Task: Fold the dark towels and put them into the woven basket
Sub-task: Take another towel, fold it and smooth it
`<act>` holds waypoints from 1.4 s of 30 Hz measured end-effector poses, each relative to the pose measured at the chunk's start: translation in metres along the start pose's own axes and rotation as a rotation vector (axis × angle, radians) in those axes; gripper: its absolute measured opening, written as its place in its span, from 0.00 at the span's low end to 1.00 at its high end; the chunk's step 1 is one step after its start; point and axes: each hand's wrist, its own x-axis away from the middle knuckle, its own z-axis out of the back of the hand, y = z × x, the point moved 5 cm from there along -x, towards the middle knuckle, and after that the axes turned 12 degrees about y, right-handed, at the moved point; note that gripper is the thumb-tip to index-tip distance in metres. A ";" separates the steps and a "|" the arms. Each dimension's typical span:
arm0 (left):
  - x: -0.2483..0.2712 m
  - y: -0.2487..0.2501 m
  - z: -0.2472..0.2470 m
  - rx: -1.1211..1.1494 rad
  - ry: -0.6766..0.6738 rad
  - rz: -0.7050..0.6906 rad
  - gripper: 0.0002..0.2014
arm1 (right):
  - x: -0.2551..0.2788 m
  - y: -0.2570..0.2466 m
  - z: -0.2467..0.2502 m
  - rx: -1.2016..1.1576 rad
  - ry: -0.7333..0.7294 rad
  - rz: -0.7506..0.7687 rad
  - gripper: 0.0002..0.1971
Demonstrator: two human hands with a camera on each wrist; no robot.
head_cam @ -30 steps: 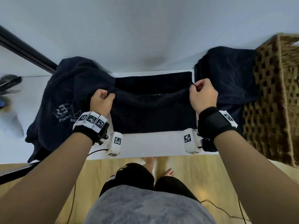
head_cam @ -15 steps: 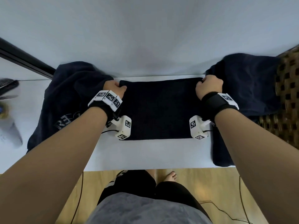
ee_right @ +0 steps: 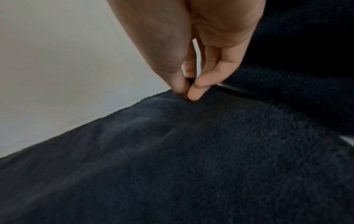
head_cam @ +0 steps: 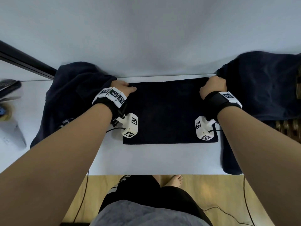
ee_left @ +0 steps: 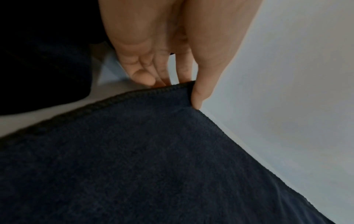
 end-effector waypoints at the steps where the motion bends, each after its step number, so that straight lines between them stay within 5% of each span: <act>1: 0.001 0.000 0.000 0.001 0.001 0.015 0.10 | 0.000 -0.001 -0.001 -0.010 0.003 -0.003 0.06; 4: 0.006 0.002 0.003 0.018 0.061 0.019 0.23 | 0.000 0.001 0.001 -0.073 0.022 -0.036 0.10; 7: 0.014 0.003 0.007 0.078 0.146 0.047 0.26 | 0.000 0.003 0.007 -0.148 0.059 -0.038 0.11; 11: 0.025 -0.005 0.004 0.144 0.165 0.129 0.23 | 0.006 0.002 0.015 -0.254 0.097 -0.007 0.13; 14: 0.031 -0.011 0.001 0.208 0.145 0.090 0.20 | 0.009 0.003 0.016 -0.326 0.114 0.023 0.04; 18: 0.043 -0.010 0.007 0.350 0.162 0.066 0.06 | 0.017 0.016 0.027 -0.463 0.166 0.002 0.04; 22: 0.071 -0.006 0.019 0.493 0.207 0.062 0.13 | 0.038 0.033 0.053 -0.592 0.259 0.017 0.03; 29: 0.127 -0.024 0.048 0.673 0.250 0.033 0.03 | 0.104 0.068 0.093 -0.706 0.379 0.113 0.05; 36: 0.191 -0.012 0.099 0.880 0.287 -0.052 0.19 | 0.161 0.105 0.151 -0.830 0.532 0.165 0.02; 42: 0.257 0.014 0.147 0.988 0.383 -0.226 0.06 | 0.200 0.130 0.217 -0.956 0.653 0.220 0.06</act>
